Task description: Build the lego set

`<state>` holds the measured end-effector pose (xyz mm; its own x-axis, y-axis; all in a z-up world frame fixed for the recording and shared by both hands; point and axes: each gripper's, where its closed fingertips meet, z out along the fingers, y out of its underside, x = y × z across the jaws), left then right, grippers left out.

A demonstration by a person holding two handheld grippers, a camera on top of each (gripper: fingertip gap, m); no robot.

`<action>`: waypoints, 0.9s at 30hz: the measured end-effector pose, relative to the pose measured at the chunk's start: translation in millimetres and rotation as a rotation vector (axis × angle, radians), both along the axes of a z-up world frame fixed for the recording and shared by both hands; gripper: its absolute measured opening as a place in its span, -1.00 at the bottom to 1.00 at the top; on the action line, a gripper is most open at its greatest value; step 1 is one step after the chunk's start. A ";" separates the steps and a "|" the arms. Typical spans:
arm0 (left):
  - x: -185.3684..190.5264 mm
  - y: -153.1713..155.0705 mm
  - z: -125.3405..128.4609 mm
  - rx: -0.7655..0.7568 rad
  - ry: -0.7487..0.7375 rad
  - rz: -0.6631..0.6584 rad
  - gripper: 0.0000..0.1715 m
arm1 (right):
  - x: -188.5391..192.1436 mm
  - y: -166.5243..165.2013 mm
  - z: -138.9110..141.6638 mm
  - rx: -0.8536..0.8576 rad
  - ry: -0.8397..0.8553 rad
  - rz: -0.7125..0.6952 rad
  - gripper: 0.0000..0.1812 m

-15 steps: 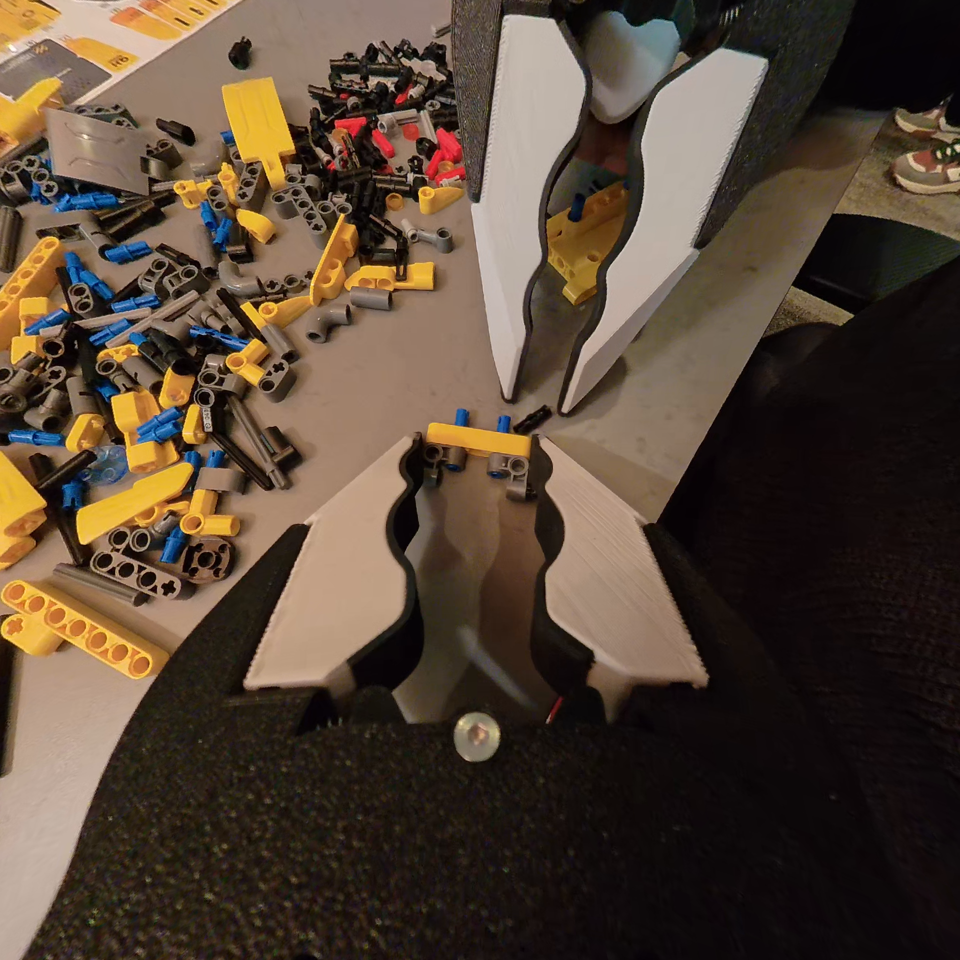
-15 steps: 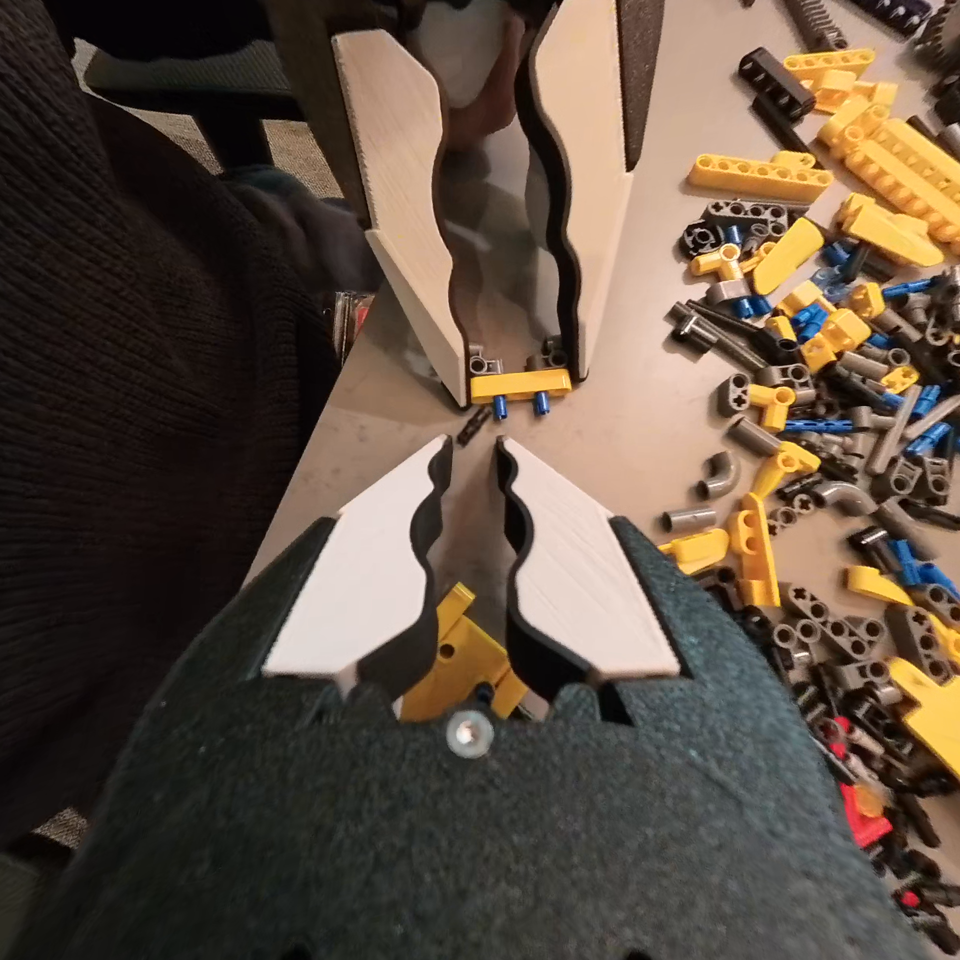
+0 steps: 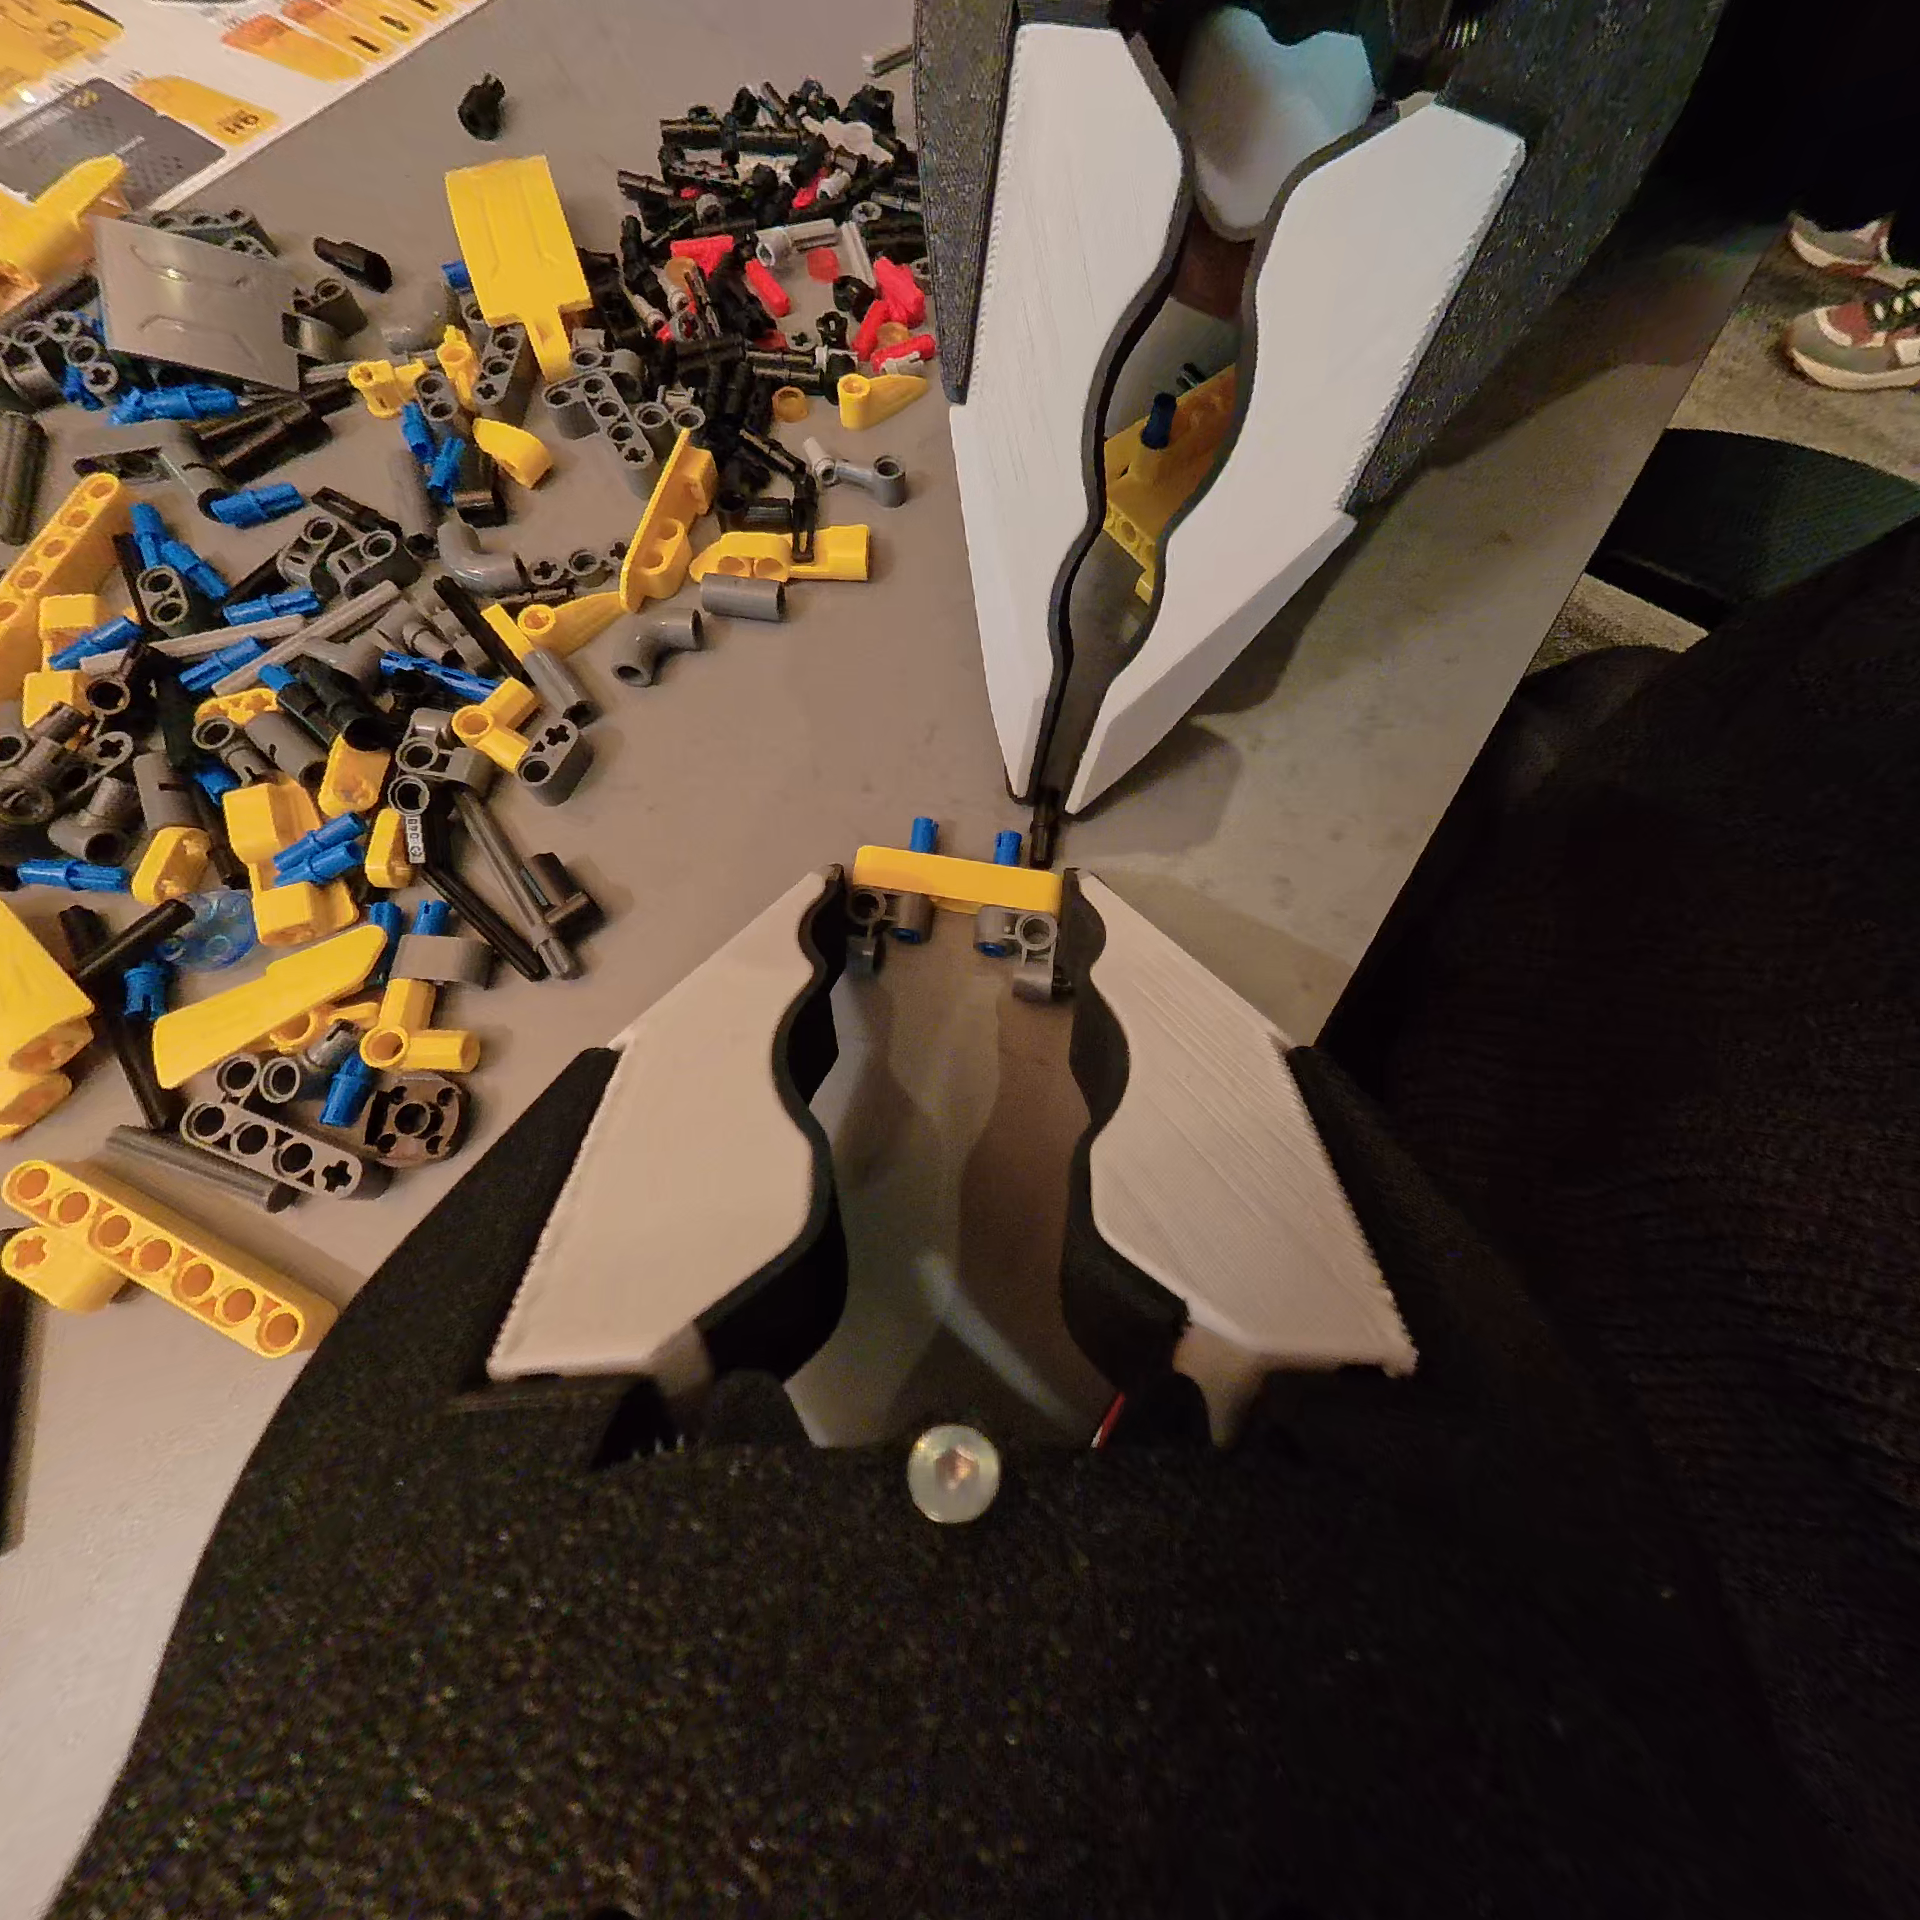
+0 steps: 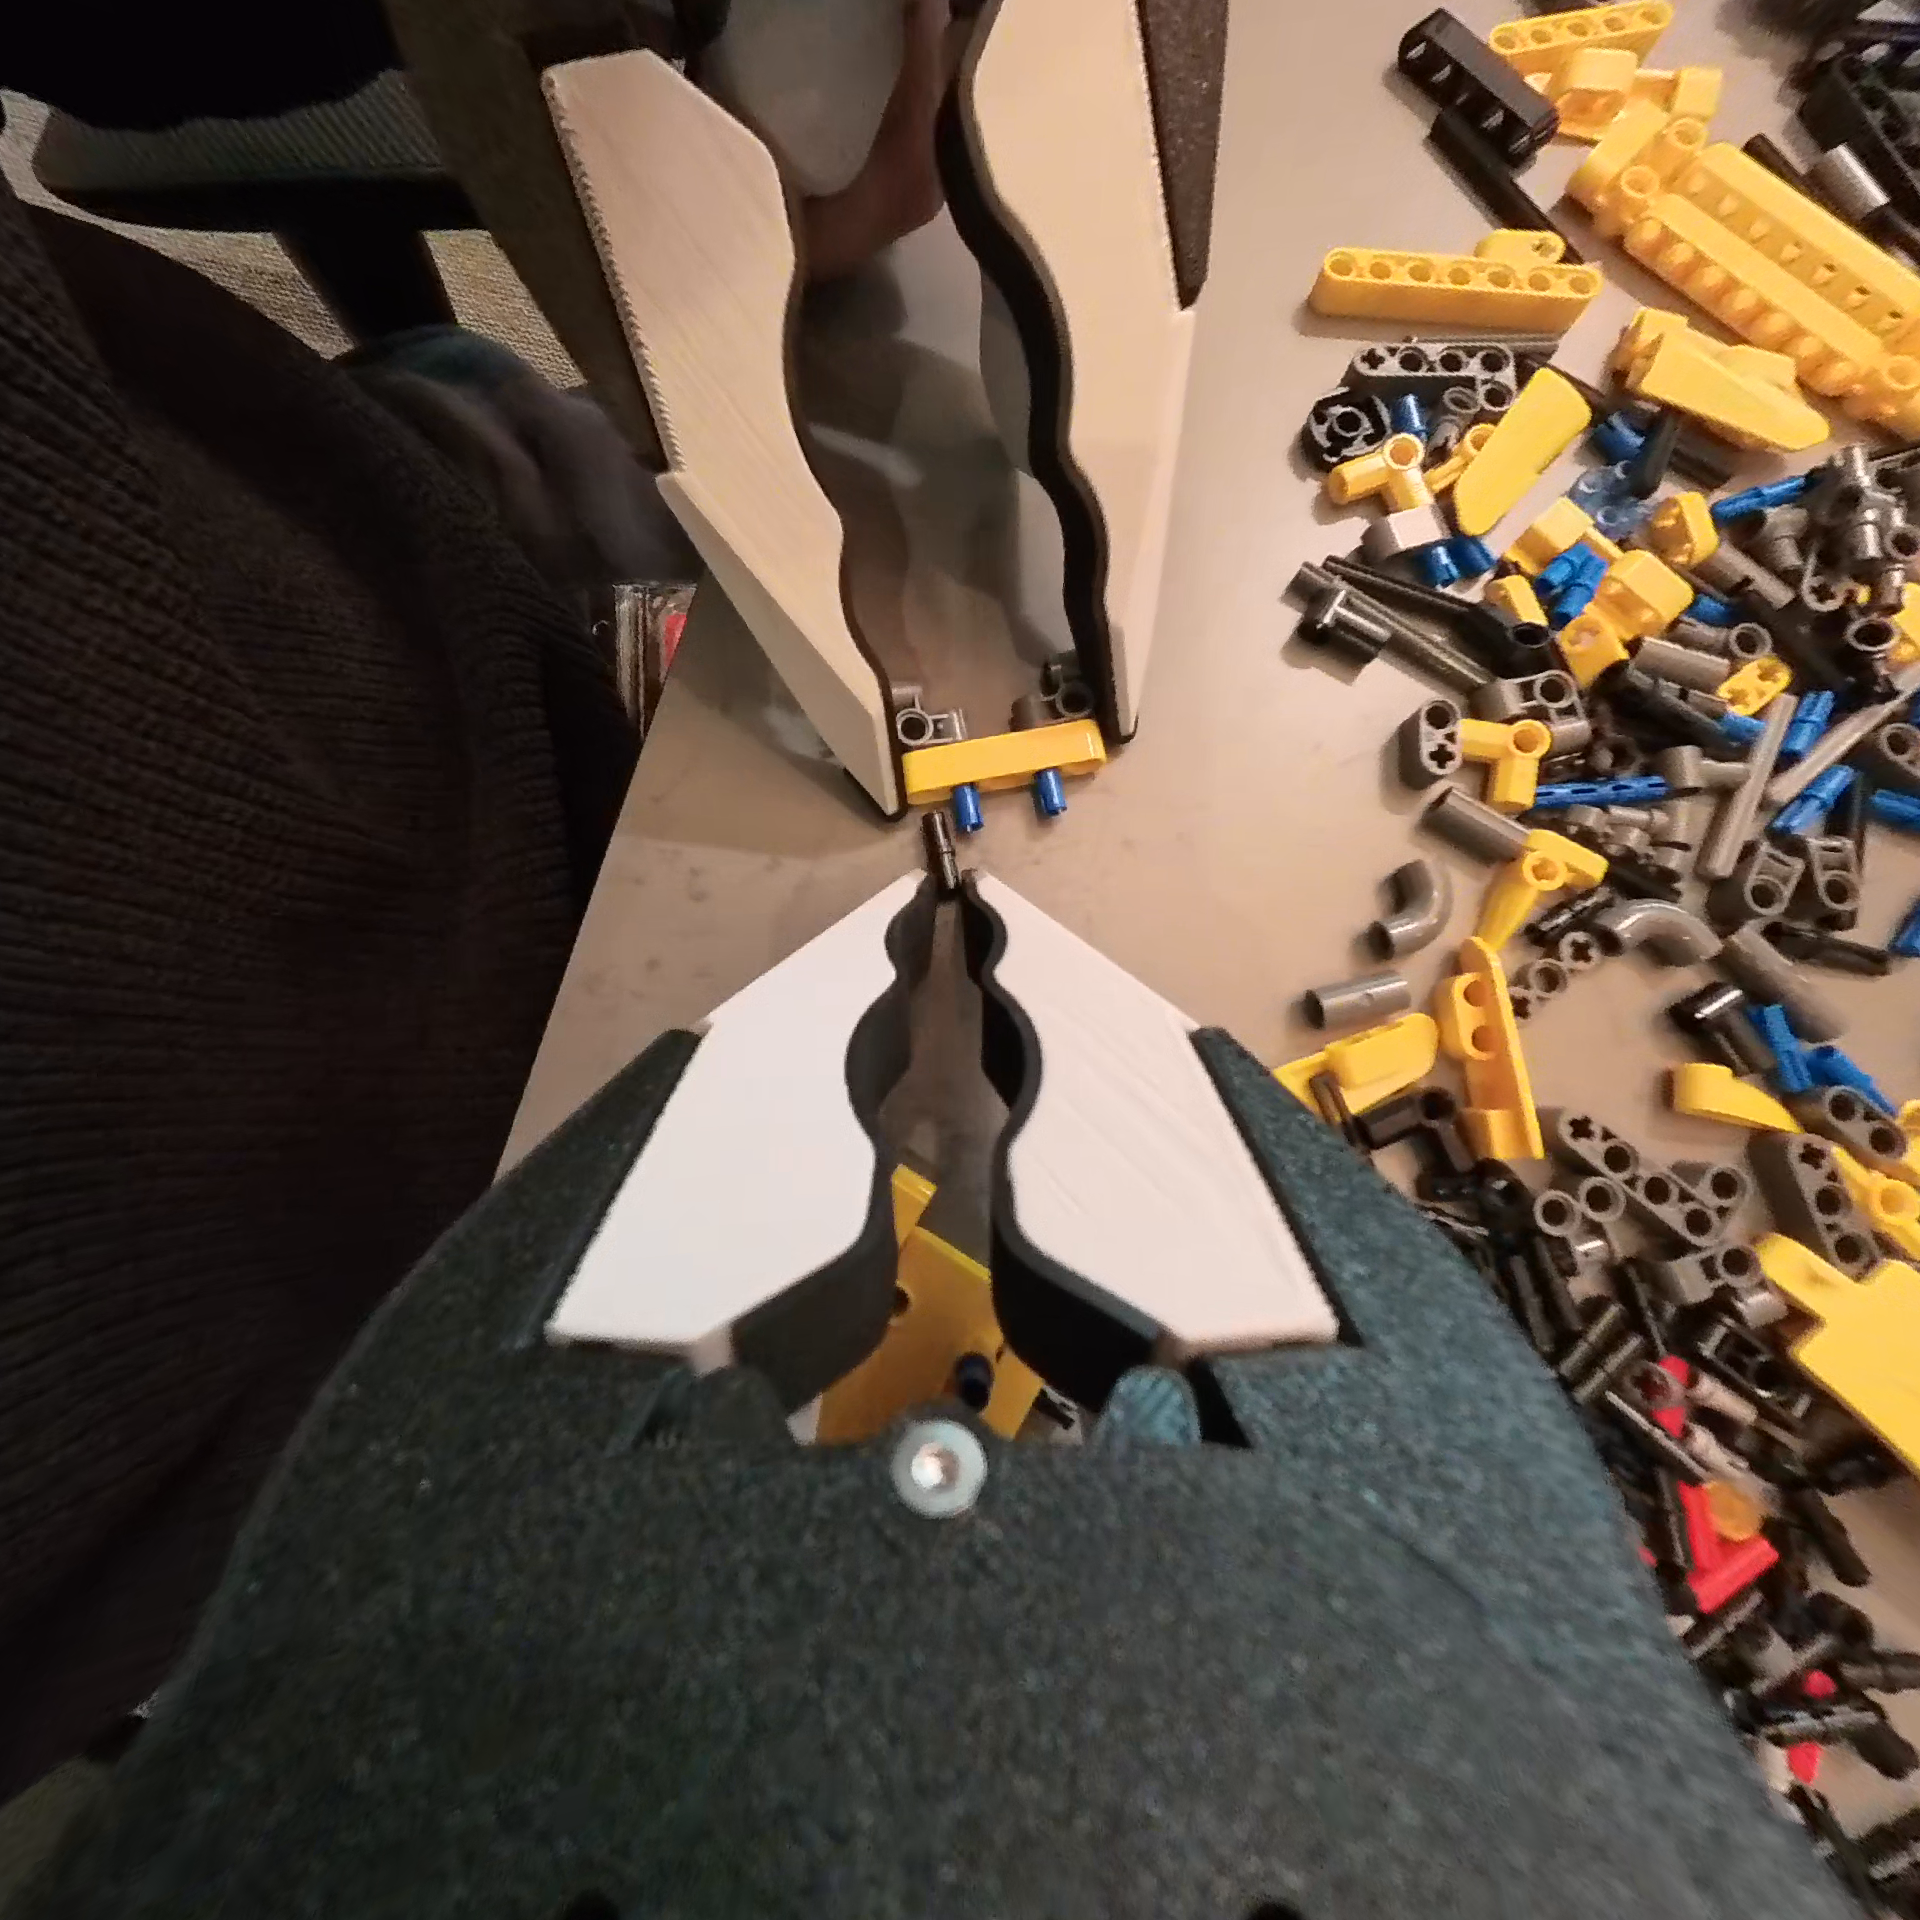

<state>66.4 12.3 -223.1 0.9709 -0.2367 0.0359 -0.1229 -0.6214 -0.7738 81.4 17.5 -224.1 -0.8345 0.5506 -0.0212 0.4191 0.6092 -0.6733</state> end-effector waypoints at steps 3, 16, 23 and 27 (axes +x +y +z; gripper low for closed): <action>-0.1 0.0 0.0 0.000 0.000 0.000 -0.53 | -0.1 -0.4 -0.1 0.017 0.033 0.027 -0.95; 0.1 -0.3 -0.4 0.001 0.007 -0.003 -0.53 | 1.7 -5.1 0.5 -0.014 0.021 0.038 -0.96; 0.1 -0.2 -0.5 0.001 0.009 -0.004 -0.52 | 1.4 -5.7 1.0 -0.065 -0.016 0.023 -0.96; 0.1 -0.3 -0.5 0.001 0.008 -0.005 -0.52 | 1.2 -5.7 0.8 -0.045 0.007 0.047 -0.96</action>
